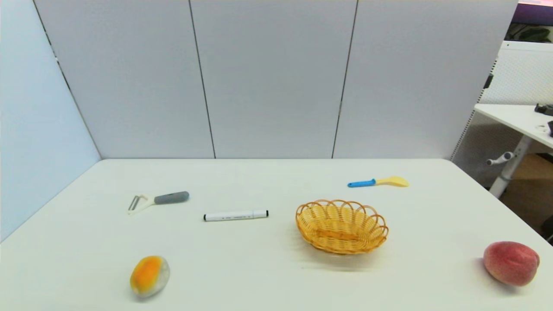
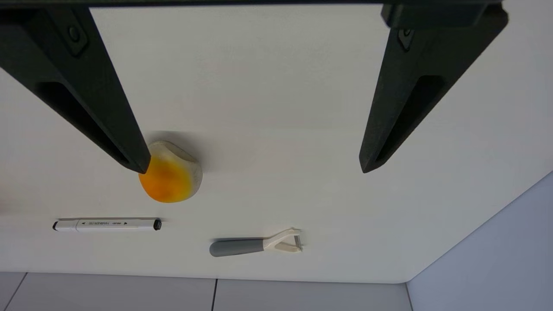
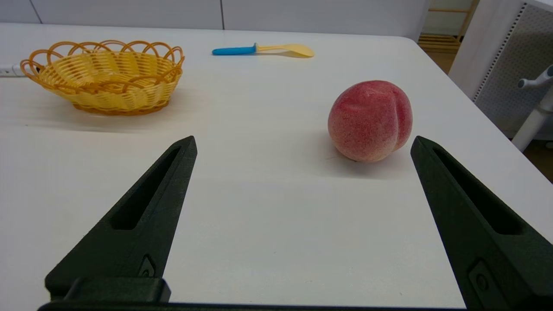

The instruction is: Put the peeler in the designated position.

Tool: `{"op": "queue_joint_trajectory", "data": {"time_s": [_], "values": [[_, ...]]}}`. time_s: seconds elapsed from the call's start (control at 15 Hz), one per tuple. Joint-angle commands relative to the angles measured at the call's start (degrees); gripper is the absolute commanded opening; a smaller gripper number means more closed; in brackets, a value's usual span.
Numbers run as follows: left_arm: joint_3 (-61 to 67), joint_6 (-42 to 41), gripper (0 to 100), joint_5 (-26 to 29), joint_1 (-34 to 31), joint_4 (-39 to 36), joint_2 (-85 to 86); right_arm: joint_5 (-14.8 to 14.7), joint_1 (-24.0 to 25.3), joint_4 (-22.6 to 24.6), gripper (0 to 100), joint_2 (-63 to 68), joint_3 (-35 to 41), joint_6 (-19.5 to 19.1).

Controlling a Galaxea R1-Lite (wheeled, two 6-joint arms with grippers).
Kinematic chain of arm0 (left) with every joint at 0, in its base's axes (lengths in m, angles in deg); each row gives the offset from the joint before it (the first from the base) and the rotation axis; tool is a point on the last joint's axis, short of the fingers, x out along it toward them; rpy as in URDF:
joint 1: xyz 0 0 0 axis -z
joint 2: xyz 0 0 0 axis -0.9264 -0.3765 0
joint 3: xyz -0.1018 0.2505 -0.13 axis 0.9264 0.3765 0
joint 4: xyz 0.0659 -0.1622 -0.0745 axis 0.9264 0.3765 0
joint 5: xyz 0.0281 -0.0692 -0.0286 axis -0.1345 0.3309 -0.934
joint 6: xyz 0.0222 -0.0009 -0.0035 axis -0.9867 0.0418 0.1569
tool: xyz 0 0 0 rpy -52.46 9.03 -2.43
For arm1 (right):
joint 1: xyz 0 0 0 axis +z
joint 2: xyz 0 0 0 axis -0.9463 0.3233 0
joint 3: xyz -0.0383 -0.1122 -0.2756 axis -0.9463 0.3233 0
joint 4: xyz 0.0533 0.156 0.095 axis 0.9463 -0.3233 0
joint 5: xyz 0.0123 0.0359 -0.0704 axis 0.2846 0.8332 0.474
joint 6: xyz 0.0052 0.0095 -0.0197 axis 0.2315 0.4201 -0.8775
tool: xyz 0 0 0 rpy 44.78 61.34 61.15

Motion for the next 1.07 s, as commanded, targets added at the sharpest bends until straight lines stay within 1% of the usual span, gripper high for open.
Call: {"op": "queue_joint_trajectory", "data": {"time_s": [0.07,0.73,0.87,0.93,1.07], "values": [[0.00,0.04,100,0.00,0.00,0.00,0.00,0.11,0.02,0.02,100,0.07,0.00,-0.02],[-0.79,0.31,100,0.18,0.00,0.35,-1.14,0.02,0.02,0.02,100,0.07,0.00,-0.02],[-7.91,-1.01,100,0.70,0.09,1.76,-9.67,0.02,-0.07,0.02,100,0.07,0.00,-0.02],[-14.15,-2.60,100,0.35,0.18,5.10,-15.64,0.02,0.02,-0.07,100,0.07,0.00,-0.02],[-30.32,-4.70,100,0.35,0.18,13.10,-33.49,0.02,0.02,0.02,100,0.07,0.00,-0.02]]}}
